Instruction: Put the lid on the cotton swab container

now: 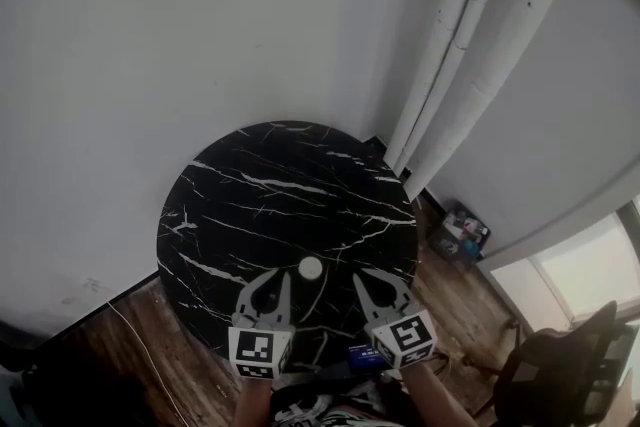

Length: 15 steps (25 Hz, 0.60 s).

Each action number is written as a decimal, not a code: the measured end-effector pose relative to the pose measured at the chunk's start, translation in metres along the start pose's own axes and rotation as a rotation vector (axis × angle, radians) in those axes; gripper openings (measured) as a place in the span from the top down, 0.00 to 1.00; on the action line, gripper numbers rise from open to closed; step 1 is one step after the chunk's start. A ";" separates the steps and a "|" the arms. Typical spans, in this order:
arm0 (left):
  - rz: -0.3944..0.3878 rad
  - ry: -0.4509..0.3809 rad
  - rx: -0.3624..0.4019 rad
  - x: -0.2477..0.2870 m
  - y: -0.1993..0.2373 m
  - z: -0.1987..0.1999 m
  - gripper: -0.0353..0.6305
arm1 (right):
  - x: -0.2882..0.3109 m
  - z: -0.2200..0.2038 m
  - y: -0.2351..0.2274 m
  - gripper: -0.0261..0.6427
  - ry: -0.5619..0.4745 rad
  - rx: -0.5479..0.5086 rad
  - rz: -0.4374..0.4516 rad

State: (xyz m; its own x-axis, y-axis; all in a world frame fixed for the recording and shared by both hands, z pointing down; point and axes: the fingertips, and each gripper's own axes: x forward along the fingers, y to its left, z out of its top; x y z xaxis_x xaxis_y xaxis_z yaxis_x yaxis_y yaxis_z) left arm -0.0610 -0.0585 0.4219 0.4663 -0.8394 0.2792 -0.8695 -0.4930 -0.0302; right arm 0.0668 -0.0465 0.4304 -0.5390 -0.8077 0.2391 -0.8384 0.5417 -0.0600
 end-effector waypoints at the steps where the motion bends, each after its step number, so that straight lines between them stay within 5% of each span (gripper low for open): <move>1: 0.003 0.001 0.002 -0.002 0.001 0.000 0.93 | -0.002 0.000 0.000 0.94 -0.002 0.000 -0.004; 15: 0.031 0.006 0.007 -0.010 0.009 -0.004 0.93 | -0.013 0.001 0.002 0.94 -0.008 0.006 -0.017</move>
State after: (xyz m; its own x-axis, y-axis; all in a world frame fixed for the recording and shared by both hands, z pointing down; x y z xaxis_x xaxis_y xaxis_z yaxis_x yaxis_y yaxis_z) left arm -0.0742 -0.0536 0.4229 0.4379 -0.8532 0.2834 -0.8826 -0.4680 -0.0453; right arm 0.0722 -0.0353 0.4263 -0.5250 -0.8189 0.2320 -0.8481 0.5263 -0.0616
